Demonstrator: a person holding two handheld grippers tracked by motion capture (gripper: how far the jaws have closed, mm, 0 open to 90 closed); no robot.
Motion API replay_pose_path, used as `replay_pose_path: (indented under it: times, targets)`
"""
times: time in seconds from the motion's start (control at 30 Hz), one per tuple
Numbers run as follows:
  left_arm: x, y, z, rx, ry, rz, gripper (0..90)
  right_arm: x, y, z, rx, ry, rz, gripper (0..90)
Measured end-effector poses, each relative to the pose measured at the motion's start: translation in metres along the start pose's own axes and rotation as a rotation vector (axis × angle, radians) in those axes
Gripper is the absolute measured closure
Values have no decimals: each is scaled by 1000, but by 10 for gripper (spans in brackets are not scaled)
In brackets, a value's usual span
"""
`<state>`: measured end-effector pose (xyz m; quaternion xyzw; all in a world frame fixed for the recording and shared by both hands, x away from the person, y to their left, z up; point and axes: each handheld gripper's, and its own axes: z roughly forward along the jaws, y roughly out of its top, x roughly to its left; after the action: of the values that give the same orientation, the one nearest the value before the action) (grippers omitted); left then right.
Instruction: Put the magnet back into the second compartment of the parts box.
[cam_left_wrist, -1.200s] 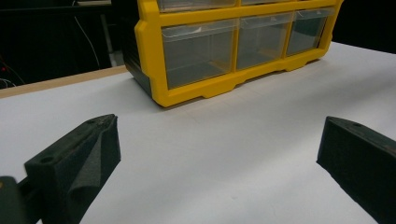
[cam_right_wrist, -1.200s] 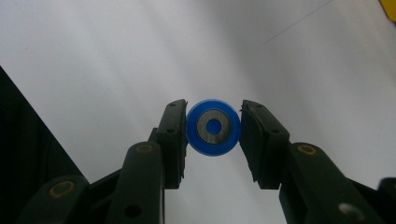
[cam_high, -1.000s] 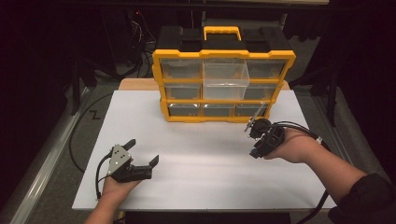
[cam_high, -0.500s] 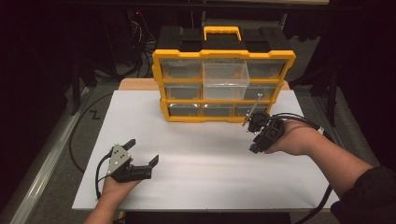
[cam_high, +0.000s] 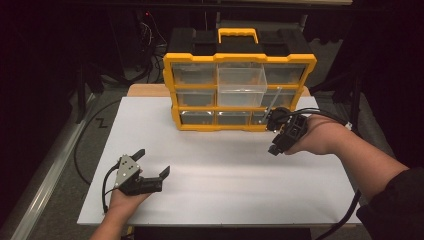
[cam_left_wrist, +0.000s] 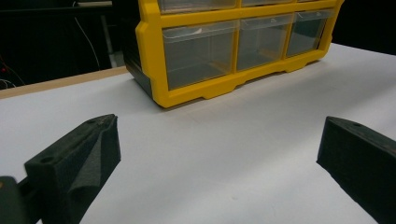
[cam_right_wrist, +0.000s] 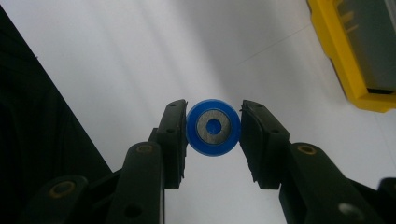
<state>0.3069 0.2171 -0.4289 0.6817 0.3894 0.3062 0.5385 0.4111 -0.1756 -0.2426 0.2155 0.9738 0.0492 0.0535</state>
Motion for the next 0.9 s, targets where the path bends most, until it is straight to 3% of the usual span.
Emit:
replay_pose_path:
  times: [0.9]
  targets:
    - [-1, 0, 0, -1, -1, 9, 0, -4, 19, -49, 14, -39, -41, 644]
